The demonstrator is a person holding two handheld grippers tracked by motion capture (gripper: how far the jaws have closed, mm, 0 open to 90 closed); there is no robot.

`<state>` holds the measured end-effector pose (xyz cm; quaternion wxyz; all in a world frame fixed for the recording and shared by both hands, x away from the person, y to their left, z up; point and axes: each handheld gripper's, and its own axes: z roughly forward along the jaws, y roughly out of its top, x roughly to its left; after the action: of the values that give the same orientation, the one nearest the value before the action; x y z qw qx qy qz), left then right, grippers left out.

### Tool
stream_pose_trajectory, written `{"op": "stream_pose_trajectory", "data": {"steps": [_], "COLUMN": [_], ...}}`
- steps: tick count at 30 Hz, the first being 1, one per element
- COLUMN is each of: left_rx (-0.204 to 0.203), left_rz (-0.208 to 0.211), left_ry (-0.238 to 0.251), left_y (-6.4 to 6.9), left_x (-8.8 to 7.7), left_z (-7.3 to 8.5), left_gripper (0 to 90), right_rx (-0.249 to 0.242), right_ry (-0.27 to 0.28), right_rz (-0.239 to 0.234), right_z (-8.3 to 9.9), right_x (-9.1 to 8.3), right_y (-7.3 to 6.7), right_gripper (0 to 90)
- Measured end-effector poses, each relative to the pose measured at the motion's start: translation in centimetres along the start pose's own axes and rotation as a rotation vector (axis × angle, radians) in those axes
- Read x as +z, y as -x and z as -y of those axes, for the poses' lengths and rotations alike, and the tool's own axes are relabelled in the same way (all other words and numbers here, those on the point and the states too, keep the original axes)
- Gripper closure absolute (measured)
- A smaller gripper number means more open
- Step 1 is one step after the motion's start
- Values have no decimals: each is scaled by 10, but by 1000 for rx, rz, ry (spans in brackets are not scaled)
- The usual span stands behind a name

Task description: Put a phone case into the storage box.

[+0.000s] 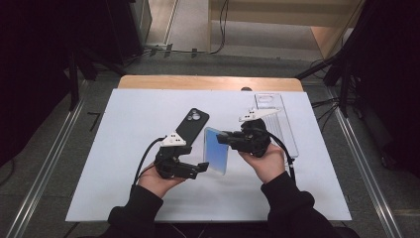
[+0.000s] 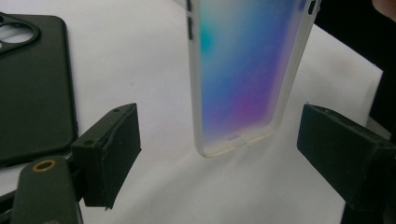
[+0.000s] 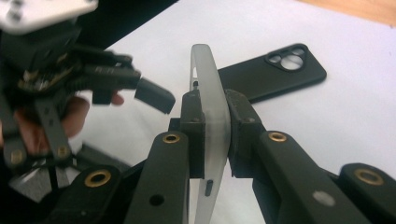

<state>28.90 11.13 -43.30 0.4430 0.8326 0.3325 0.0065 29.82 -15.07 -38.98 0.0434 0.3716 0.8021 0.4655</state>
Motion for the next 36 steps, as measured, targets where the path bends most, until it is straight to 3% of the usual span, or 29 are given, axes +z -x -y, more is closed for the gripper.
{"op": "stream_pose_trajectory", "data": {"steps": [5,12,17,21,29,36], "left_rx": [12,-9,29,64,131,124], "left_rz": [47,106,147,146,186,215], "left_ry": [-25,-35,-67,-87,-71,-75], "left_y": [-7,-13,-13,-10,-6,-6], "left_x": [-6,-12,-13,-15,-19,-19], "left_z": [-4,-8,-11,-14,-19,-20], "left_gripper": [162,190,190,191,278,319], "right_rx": [-31,-61,-79,-118,-172,-201], "right_ry": [-3,-10,-18,-28,-42,-68], "right_rz": [-44,-109,-146,-171,-233,-281], "right_z": [2,6,7,7,8,9], "right_x": [-4,-2,-2,-3,-1,3], "right_y": [1,7,10,9,5,1], "right_gripper": [768,768,768,767,768,767]}}
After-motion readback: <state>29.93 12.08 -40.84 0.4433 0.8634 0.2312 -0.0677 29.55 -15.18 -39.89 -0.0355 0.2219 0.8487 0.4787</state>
